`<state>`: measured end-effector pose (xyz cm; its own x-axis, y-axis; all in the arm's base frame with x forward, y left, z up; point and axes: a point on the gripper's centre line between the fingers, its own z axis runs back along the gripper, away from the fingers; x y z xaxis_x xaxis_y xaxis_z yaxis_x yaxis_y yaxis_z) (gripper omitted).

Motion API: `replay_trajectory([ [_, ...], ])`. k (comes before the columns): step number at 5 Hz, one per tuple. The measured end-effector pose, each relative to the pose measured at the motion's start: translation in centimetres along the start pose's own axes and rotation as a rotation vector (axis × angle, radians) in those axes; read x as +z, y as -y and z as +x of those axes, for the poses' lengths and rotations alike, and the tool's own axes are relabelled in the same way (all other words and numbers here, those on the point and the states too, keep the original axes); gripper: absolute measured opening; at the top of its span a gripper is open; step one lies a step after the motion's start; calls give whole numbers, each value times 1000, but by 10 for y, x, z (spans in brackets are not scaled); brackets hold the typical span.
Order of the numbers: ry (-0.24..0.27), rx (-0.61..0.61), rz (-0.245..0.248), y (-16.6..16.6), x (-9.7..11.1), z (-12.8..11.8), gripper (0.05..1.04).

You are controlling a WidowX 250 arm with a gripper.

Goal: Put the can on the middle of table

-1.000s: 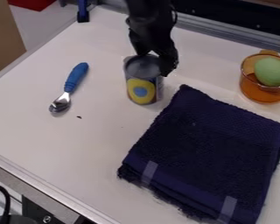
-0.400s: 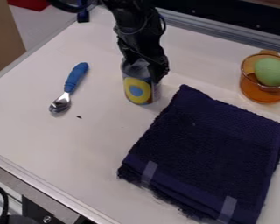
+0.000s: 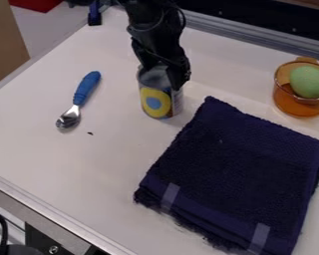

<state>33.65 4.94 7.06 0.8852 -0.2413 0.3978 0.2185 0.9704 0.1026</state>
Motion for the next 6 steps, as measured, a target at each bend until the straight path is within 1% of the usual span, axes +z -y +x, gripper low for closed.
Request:
replay_trajectory([
  [1,14,32,8,-5,13,15,999],
  [2,15,120,29,-1,27,39,998],
  [3,-55,119,20,16,29,48,998],
  [4,-114,39,44,34,29,44,998],
  [5,-164,-17,29,50,26,25,998],
  [6,-149,-39,35,53,41,7,998],
])
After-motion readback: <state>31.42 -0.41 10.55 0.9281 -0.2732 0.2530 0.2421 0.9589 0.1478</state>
